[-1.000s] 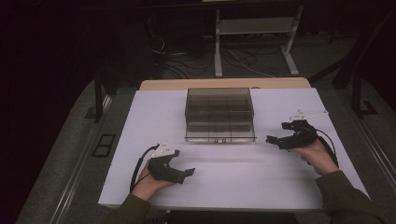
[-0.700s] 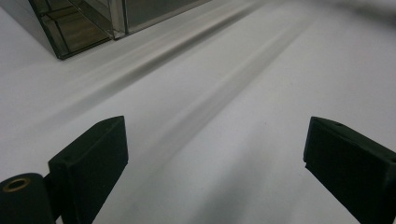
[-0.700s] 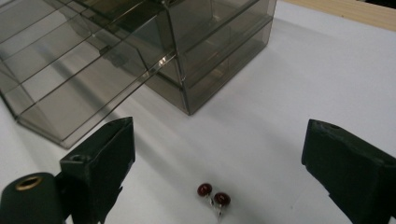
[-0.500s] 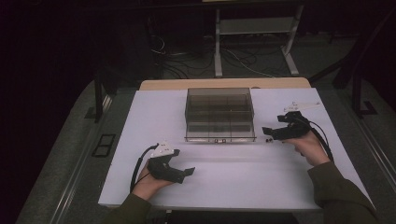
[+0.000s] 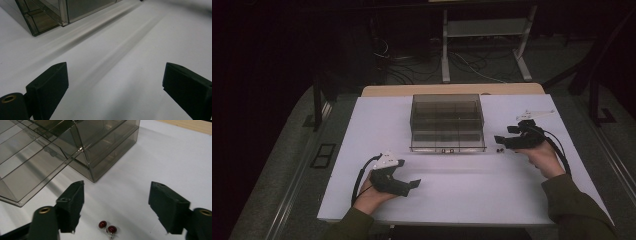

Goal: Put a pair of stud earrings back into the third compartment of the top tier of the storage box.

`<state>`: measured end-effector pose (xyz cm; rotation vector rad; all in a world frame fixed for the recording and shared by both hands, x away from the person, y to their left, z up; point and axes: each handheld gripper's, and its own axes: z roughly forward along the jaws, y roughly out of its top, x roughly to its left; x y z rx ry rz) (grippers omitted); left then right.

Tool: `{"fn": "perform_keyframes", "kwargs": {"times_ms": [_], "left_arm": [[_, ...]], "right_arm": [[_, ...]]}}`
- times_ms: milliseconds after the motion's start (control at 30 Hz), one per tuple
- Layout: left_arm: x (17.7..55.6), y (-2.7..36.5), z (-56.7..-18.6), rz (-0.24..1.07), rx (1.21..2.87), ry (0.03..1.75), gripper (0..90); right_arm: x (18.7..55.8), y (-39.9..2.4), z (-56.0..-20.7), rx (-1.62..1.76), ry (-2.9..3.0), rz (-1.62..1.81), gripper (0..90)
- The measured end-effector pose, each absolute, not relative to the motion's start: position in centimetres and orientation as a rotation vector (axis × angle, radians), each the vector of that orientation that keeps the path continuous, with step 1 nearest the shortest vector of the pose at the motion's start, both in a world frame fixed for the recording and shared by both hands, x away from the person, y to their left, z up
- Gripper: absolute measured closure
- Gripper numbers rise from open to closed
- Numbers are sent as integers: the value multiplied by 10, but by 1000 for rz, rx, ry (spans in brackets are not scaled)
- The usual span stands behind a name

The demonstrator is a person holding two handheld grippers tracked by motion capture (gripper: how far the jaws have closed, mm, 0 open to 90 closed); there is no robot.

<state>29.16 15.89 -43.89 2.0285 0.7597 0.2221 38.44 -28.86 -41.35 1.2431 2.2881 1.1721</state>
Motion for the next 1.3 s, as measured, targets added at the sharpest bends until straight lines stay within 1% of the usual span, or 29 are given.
{"fn": "perform_keyframes", "kwargs": {"times_ms": [67,167,267,367,500,633,1033,1300], "left_arm": [[292,159,-439,222,2027,761,56],[292,158,-439,220,2030,760,56],[292,158,-439,219,2031,760,56],[291,158,-439,221,2033,758,56],[291,158,-439,218,2032,757,56],[291,158,-440,216,2032,756,56],[291,158,-439,217,2030,753,55],[290,157,-439,218,2031,748,56]], "right_arm": [[384,-289,-413,1250,2284,1165,352],[384,-290,-414,1257,2296,1159,475],[384,-289,-415,1282,2309,1135,570],[384,-289,-417,1283,2323,1113,636],[383,-288,-421,1291,2335,1089,694],[384,-289,-425,1297,2355,1054,719],[379,-291,-434,1322,2390,1012,746],[379,-290,-438,1322,2400,1000,747]]}}
